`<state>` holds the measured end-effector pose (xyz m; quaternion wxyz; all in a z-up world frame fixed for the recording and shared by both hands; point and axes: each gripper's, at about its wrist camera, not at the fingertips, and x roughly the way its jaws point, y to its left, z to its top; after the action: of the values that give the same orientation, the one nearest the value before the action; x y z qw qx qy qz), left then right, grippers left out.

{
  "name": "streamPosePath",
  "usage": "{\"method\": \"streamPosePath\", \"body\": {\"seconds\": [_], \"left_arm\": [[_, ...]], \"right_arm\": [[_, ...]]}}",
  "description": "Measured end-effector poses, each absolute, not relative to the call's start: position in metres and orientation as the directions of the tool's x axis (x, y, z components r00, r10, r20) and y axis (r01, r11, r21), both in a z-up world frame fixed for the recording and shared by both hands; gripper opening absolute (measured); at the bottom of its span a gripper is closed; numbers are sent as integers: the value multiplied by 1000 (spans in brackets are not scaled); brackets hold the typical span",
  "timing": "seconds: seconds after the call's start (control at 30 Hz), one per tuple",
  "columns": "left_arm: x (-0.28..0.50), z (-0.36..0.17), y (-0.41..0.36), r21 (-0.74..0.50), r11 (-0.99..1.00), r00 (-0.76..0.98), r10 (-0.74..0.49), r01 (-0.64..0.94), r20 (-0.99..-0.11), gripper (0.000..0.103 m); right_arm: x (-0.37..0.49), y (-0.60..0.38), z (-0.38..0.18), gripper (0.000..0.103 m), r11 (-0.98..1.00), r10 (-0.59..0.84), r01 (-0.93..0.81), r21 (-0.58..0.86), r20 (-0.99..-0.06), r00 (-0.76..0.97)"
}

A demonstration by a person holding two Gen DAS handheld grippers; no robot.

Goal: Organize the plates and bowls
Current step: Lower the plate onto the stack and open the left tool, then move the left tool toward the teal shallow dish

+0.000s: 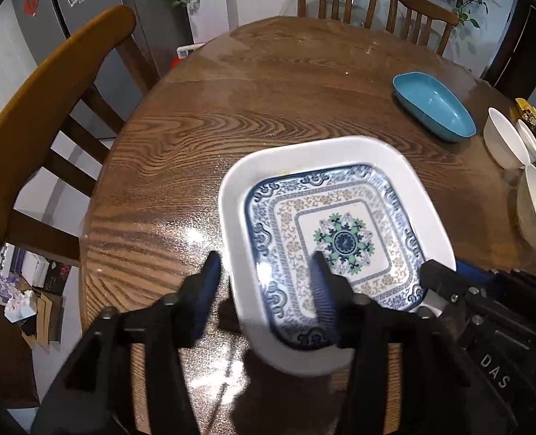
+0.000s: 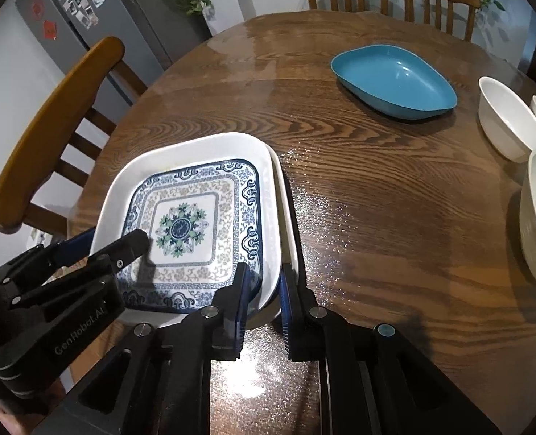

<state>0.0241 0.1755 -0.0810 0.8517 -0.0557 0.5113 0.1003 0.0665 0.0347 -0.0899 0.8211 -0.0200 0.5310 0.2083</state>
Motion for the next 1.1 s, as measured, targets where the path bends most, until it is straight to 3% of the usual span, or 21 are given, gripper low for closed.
{"method": "streamPosePath", "body": {"seconds": [0.03,0.07,0.33,0.77,0.97,1.1], "left_arm": [[23,-80,175,14,973,462,123,-232,-878,74],[22,-78,176,21,971,467,135,-240,-874,79],[17,-65,185,-31,954,487,123,-297,-865,79],[1,-59,180,-2,947,488,163,-320,-858,82],[3,-68,177,6,950,467,159,-313,-870,82],[6,-65,173,-2,953,469,147,-303,-871,82]], "right_arm": [[66,33,-89,16,915,315,-361,180,-877,361],[66,31,-87,17,919,305,-357,167,-874,378],[63,3,-63,33,914,356,-347,210,-826,438],[93,-11,-90,34,939,326,-249,236,-841,431],[88,3,-100,33,911,386,-291,291,-852,355],[88,-9,-88,33,919,375,-273,284,-840,392]]}}
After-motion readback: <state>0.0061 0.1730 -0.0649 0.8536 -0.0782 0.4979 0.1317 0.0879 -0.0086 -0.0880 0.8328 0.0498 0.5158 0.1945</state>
